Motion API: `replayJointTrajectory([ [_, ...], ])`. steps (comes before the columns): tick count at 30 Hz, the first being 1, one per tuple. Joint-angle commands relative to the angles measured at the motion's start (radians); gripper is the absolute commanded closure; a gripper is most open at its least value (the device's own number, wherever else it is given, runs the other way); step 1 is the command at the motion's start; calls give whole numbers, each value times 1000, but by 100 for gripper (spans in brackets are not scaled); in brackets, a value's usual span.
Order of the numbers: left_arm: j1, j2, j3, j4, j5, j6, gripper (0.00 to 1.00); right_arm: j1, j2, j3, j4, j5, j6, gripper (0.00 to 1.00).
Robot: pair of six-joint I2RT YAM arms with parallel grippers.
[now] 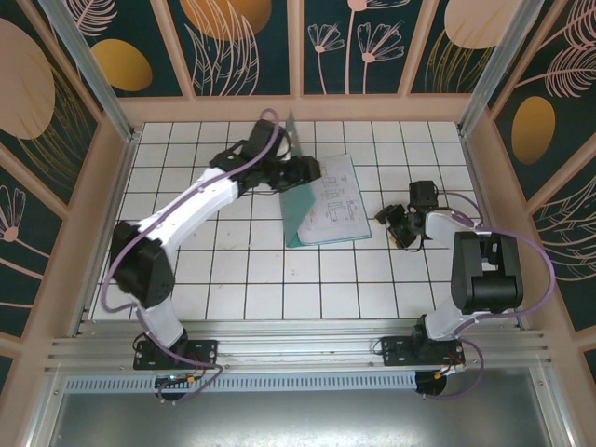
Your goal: Put the files into the folder
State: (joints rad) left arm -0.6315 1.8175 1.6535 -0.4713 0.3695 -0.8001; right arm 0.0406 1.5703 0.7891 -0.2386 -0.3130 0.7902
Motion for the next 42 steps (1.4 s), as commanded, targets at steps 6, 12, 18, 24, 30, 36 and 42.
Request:
replayJointTrajectory([
  [6,-89,255,132,184,143,-111,36,2,-198,-35,25,5,40,36],
  [12,-98,317,108,216,146,-132,36,27,-306,-39,13,-6,50,37],
  [18,-95,271,84,174,67,-120,25,40,-349,-37,2,-9,22,34],
  [24,-50,109,-12,140,-111,-99,1,44,-348,15,-35,99,-39,1],
  [30,-18,-159,-211,144,-386,18,1,45,-399,48,-36,420,-180,1],
  [36,-18,-414,-449,125,-771,33,1,30,-507,-222,391,691,-395,1],
  [42,-17,-596,-720,170,-1020,43,1,33,-499,-539,904,796,-637,1],
])
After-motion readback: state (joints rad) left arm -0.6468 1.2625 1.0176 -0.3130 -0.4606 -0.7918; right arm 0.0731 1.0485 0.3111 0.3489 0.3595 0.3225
